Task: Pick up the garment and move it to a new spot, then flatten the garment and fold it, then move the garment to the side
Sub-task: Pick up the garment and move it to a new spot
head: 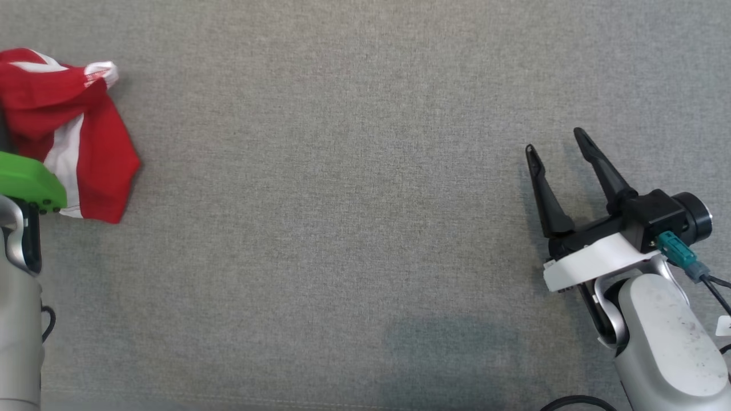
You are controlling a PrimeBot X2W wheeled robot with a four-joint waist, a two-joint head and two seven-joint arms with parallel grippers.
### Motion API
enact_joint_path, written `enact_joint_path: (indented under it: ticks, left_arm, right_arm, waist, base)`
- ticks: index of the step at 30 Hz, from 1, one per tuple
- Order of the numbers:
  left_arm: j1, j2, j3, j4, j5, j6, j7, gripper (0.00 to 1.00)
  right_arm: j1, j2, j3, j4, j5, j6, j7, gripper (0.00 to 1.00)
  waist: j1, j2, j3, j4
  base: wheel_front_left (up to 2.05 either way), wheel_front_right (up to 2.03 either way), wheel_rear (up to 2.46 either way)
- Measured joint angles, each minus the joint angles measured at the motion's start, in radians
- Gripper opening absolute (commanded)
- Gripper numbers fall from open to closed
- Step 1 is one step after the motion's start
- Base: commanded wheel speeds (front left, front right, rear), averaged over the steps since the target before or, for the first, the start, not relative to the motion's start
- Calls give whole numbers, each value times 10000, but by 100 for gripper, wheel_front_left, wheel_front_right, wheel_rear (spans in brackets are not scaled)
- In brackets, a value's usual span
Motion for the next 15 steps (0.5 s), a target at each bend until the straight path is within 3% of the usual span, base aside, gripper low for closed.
enact_joint_path:
  ticks: [4,8,15]
  left_arm:
    - [105,-245,117,-1348,211,-182,-2,0]
    - [210,-940,-104,-2851,470,-387,0,0]
    - [593,-2433,-2178,-4316,698,-646,0,0]
  right_arm:
    - [3,247,65,132,82,-2,2,100]
    - [18,577,84,209,203,-2,0,100]
    - [191,989,-77,293,384,-2,0,100]
  waist:
    - [0,0,-361,25]
    - [0,-1,-703,-60]
    - [0,-3,-1050,-728]
  base:
    - [0,0,0]
    - [0,0,0]
    - [0,0,0]
